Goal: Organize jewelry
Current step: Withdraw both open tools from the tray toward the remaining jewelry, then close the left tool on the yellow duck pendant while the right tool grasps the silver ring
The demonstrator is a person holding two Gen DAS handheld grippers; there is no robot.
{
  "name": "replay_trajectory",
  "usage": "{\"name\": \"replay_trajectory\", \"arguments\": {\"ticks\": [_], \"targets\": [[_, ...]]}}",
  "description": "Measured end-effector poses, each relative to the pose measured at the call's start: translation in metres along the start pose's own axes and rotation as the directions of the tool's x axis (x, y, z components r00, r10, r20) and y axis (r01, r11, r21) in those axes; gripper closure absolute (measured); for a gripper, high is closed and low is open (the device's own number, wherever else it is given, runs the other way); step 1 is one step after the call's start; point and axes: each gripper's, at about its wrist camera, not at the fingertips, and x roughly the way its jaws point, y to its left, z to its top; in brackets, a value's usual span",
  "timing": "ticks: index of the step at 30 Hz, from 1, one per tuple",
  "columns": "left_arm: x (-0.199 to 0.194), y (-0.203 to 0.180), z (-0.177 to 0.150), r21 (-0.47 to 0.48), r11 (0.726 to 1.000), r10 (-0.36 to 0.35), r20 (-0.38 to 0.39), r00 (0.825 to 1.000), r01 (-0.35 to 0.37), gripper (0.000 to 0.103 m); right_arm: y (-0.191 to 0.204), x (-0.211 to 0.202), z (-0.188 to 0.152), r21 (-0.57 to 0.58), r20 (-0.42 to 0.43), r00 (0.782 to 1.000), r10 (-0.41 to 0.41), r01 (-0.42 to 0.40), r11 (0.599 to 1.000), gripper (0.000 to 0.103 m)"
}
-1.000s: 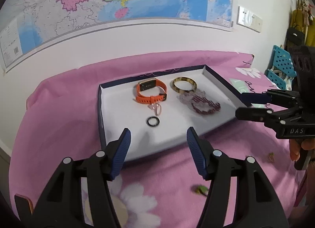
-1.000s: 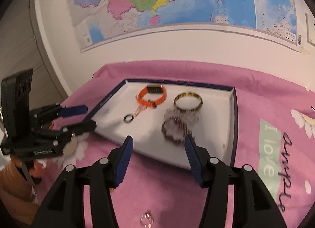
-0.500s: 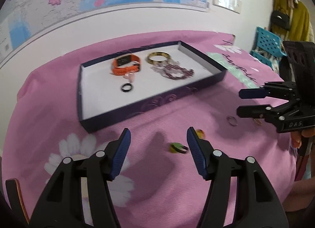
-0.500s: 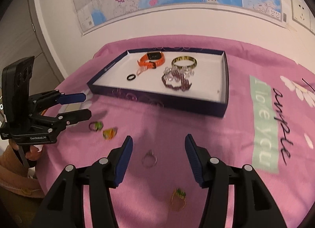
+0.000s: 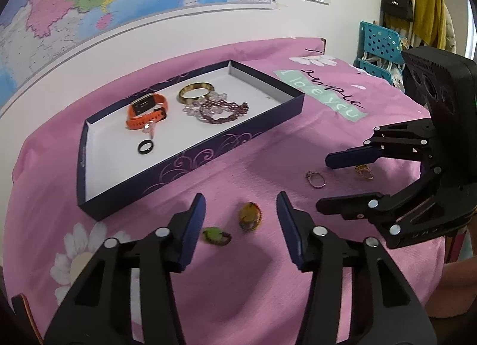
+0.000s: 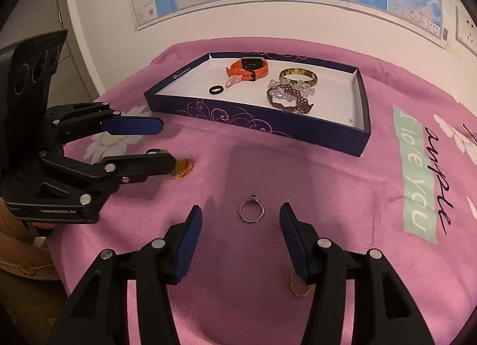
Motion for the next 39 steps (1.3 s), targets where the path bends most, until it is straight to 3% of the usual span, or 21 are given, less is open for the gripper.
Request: {"name": "replay_trajectory", "arguments": {"ticks": [12, 19, 25, 39], "targets": [[0.022, 0.004, -0.008, -0.039, 0.997, -0.065, -0.092, 0.994, 0.062, 0.077, 0.002, 0.004, 0.002, -0.012, -0.004, 1.0, -0.013, 0.013, 1.0, 0.063], [0.023, 0.008, -0.009, -0.064, 0.995, -0.083, -0.093, 0.992, 0.077, 0.08, 0.002, 0.004, 0.001, -0.015, -0.005, 0.999, -0.033, 0.033, 0.999, 0.07], [0.028, 0.008, -0.008, -0.076, 0.995, -0.071, -0.098, 0.993, 0.063, 0.085, -0.001, 0.003, 0.001, -0.004, -0.006, 1.0, -0.031, 0.031, 1.0, 0.087], [0.014, 0.012, -0.006, -0.113, 0.992, -0.056, -0.06, 0.997, 0.049, 0.087, -0.003, -0.003, 0.006, 0.016, 0.028, 0.999, -0.018, 0.018, 1.0, 0.087]]}}
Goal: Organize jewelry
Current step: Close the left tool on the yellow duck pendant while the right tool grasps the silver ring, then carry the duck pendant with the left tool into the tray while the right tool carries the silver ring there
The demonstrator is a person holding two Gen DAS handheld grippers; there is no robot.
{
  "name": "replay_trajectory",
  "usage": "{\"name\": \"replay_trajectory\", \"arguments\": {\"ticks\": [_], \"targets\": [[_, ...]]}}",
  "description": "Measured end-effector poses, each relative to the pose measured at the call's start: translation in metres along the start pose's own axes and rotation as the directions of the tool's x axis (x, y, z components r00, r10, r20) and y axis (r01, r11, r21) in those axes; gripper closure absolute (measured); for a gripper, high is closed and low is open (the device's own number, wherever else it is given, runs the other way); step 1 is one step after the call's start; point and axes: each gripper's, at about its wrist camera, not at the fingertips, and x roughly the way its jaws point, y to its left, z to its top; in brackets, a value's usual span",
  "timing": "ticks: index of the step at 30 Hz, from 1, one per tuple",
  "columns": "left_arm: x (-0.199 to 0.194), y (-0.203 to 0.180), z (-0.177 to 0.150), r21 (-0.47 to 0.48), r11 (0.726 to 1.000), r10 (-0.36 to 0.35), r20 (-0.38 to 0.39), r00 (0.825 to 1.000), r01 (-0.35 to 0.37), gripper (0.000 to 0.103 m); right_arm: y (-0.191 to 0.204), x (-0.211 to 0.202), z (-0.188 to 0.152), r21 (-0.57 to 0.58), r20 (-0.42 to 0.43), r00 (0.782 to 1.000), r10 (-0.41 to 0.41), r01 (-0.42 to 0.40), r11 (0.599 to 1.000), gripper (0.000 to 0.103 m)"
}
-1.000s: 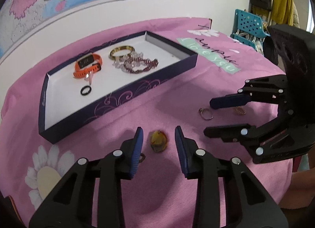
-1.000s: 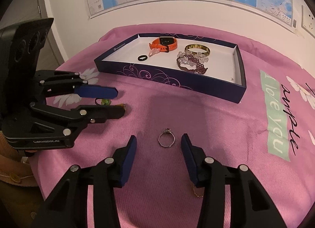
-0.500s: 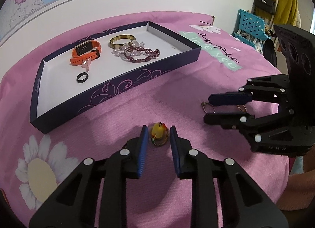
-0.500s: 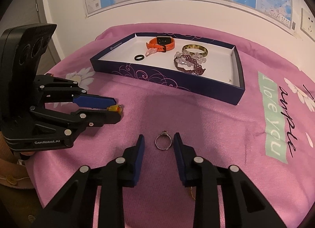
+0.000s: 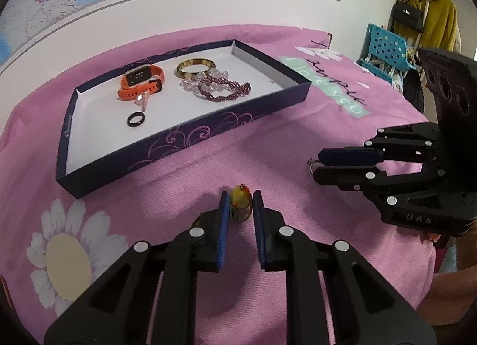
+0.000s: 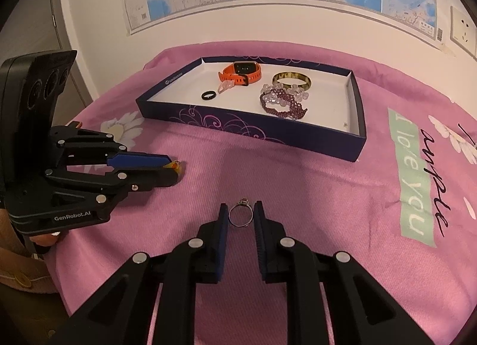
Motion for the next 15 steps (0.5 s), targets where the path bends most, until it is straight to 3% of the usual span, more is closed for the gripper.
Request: {"name": "replay_trajectory", "arguments": {"ticks": [15], "targets": [[-0.023, 0.013, 0.01, -0.044, 0.999, 0.013, 0.068, 0.998, -0.01, 0.087, 0.004, -0.008, 0.015, 0.009, 0.072, 0.997, 0.025, -0.026, 1.0, 0.087]]}}
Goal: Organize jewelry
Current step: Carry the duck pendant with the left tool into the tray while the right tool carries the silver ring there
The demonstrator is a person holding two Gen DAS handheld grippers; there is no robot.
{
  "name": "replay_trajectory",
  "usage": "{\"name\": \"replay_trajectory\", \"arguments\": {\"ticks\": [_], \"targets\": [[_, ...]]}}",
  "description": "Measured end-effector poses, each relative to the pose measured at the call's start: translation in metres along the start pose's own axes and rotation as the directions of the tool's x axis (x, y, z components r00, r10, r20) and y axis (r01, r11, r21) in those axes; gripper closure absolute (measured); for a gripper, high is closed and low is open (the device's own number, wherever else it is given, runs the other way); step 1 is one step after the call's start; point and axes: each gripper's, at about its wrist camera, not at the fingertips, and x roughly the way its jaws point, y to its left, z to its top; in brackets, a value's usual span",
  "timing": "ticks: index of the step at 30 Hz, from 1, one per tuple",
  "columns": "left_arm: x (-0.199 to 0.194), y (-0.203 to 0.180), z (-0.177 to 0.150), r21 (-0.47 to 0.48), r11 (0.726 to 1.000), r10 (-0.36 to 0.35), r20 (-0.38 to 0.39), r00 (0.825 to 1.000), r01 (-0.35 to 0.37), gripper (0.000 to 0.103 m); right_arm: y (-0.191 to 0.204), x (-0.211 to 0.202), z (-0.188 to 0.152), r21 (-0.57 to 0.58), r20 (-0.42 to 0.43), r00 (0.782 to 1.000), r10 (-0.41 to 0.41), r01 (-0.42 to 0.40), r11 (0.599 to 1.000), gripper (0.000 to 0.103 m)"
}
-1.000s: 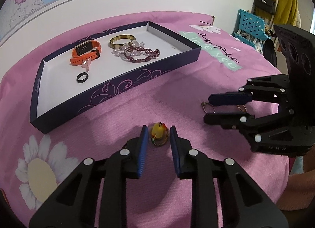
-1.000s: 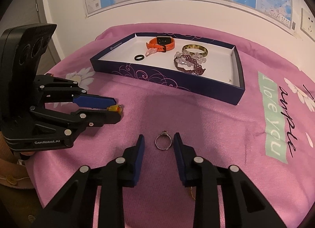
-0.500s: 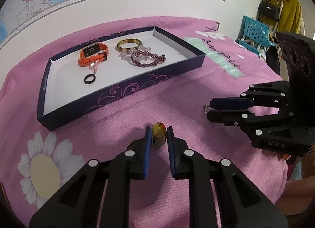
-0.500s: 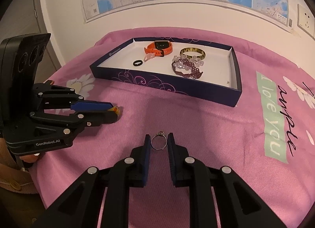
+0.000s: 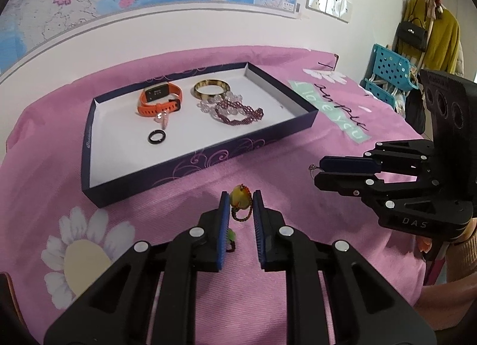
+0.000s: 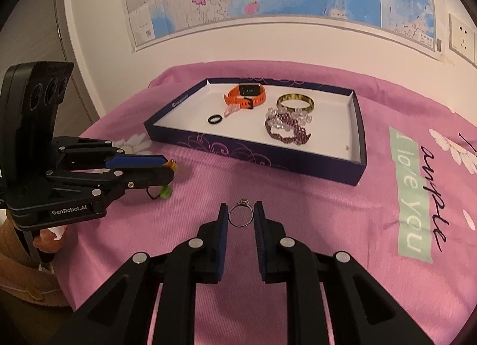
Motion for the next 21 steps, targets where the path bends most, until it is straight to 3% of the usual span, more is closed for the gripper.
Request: {"name": "replay_trajectory", "arguments": {"ticks": [21], "targets": [[-0.014, 0.013, 0.015, -0.023, 0.999, 0.028, 0.061, 0.998, -0.027, 0.087, -0.001, -0.003, 0.027, -0.008, 0.077, 0.997, 0.003, -0.003, 1.0, 0.087]]}}
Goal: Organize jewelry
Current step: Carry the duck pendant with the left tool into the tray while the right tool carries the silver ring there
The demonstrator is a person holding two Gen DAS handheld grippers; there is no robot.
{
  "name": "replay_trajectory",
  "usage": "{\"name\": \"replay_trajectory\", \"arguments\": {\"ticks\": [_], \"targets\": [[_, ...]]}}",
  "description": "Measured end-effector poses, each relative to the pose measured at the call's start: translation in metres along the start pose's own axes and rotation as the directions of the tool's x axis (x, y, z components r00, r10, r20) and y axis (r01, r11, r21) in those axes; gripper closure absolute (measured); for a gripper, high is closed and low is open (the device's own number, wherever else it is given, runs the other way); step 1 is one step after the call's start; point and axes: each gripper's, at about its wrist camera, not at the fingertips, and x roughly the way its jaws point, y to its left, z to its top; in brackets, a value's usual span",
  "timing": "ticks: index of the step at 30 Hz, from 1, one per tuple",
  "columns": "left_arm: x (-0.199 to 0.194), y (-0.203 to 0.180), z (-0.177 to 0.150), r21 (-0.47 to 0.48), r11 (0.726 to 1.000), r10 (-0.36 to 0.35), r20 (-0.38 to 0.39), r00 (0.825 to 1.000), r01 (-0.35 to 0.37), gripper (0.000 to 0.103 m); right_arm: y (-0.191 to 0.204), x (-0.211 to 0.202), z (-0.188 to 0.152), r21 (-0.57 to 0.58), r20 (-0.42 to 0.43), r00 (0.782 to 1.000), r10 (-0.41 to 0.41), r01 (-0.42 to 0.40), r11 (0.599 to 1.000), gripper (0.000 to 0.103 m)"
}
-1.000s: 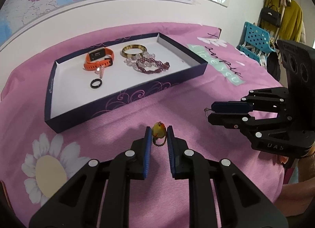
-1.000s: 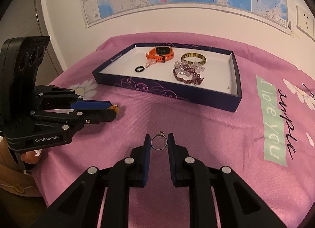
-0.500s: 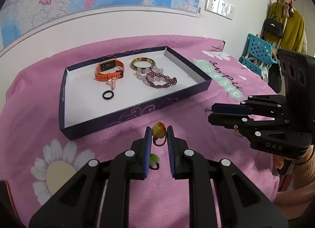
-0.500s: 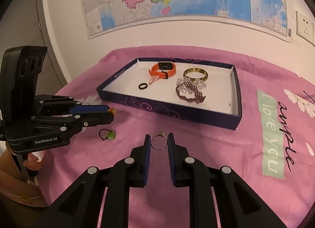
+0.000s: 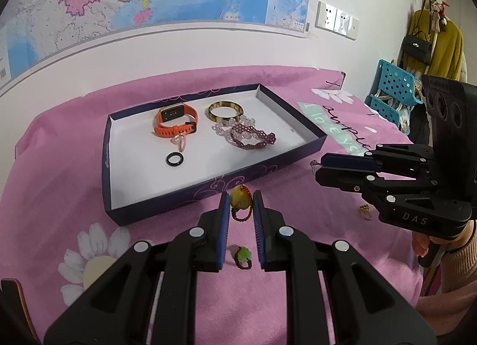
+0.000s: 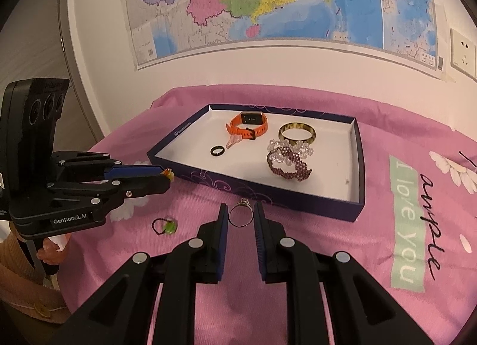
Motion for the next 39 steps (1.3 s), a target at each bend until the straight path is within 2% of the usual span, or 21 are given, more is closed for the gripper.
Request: {"name": "replay_trajectory", "arguments": {"ticks": [39], "targets": [[0.004, 0.015, 0.023, -0.018, 0.999, 0.045, 0.037, 0.998, -0.044, 0.087, -0.008, 0.014, 0.029, -0.006, 0.042, 0.999, -0.013, 0.013, 1.0, 0.087]]}}
